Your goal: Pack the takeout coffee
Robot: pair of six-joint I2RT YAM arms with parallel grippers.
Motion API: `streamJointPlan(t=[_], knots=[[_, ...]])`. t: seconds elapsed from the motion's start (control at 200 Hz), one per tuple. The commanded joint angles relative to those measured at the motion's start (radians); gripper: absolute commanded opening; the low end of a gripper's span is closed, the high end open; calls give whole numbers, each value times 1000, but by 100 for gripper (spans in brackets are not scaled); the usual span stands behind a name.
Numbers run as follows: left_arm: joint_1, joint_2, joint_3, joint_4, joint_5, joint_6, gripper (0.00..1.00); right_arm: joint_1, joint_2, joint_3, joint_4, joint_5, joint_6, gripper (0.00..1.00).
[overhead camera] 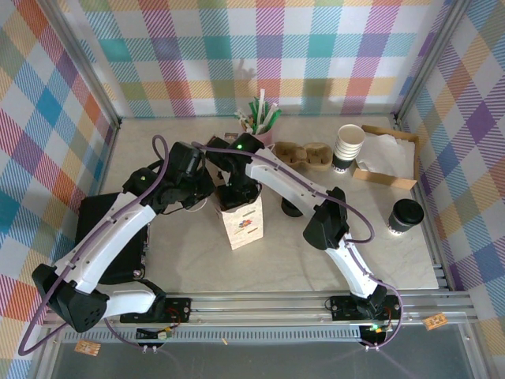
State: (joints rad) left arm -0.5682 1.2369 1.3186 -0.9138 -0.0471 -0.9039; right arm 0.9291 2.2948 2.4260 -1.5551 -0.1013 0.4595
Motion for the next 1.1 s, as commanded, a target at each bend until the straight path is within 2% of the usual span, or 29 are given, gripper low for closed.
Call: streamJointPlan(t=[0.0,0.285,1.095], knots=[[-10,-14,-1,-16,-9,3,0,7,7,-21,4,-21,-10,6],[-12,-18,2,-5,-1,8,0,7,23,-53,28,-29,-25,6],[-14,-12,35,-28,23,13,0,7,6,-321,248,-21,-55,4]])
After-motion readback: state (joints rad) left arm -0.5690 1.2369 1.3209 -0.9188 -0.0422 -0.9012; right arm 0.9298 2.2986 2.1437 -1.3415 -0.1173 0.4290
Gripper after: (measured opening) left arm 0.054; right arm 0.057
